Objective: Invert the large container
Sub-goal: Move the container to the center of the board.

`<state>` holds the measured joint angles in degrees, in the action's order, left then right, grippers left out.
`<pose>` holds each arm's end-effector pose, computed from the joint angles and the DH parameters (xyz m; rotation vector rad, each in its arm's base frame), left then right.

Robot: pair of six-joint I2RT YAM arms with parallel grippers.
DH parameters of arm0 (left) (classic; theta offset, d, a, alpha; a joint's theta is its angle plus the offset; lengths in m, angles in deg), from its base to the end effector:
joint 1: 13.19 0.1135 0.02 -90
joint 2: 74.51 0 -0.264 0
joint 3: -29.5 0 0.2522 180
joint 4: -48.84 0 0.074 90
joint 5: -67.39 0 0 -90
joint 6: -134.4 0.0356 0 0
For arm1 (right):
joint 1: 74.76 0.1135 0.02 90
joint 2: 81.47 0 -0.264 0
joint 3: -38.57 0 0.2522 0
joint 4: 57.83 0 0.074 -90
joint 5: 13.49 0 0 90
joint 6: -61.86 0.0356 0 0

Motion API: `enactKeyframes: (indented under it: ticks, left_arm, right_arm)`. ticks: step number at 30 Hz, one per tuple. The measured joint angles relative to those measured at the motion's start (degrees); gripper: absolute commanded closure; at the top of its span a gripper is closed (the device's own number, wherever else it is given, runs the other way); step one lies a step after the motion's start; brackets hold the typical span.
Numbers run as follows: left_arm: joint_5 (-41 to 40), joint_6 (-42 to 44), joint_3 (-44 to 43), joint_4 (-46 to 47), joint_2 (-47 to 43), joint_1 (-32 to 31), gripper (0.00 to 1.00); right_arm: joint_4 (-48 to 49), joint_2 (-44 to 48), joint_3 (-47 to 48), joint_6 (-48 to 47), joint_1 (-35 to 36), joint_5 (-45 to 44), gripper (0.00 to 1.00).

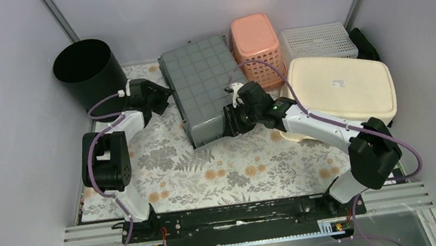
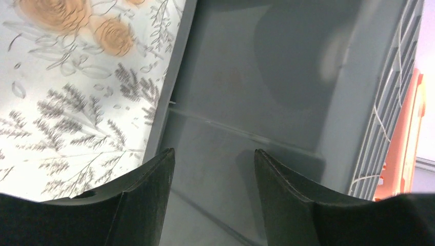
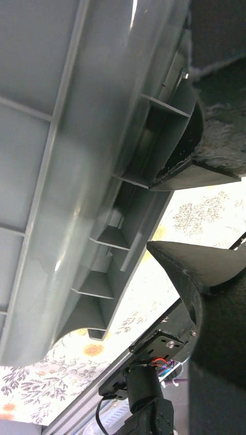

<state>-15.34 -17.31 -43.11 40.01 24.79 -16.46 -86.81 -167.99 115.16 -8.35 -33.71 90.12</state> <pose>0.3761 -0.0260 0.1972 -1.0538 2.0377 -0.7569 0.2486 0.2276 0.2653 -0.5677 2.2950 0.8141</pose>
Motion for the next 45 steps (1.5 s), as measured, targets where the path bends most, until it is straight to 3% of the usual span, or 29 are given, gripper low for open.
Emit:
enactKeyframes:
  ticks: [11,21,24,28,39,43,45]
  left_arm:
    - [2.23,2.21,-13.86,-3.30,10.54,0.63,0.34]
    - [2.34,4.46,-16.65,-6.58,10.01,1.33,0.33]
    - [2.08,5.95,-16.02,-8.74,6.88,1.44,0.28]
    - [1.92,8.00,-15.78,-10.19,1.88,1.38,0.21]
    - [1.22,12.50,-16.33,-15.13,-6.58,0.07,0.17]
    - [-1.40,14.08,-18.16,-19.19,-6.80,0.13,0.10]
    - [-3.41,15.08,-20.24,-21.44,-6.84,0.15,0.06]
  right_arm:
    - [1.60,-6.71,5.29,1.51,0.98,-0.13,0.53]
    - [0.87,-12.09,10.84,3.04,1.27,1.14,0.52]
    - [1.40,-13.42,12.11,3.26,1.77,1.14,0.52]
    - [2.47,-14.56,12.98,3.74,2.10,1.70,0.44]
    - [2.86,-21.92,21.77,3.91,3.19,4.37,0.36]
    - [2.21,-22.80,23.37,3.34,3.39,4.85,0.27]
    - [2.16,-22.49,23.37,2.91,3.54,5.07,0.13]
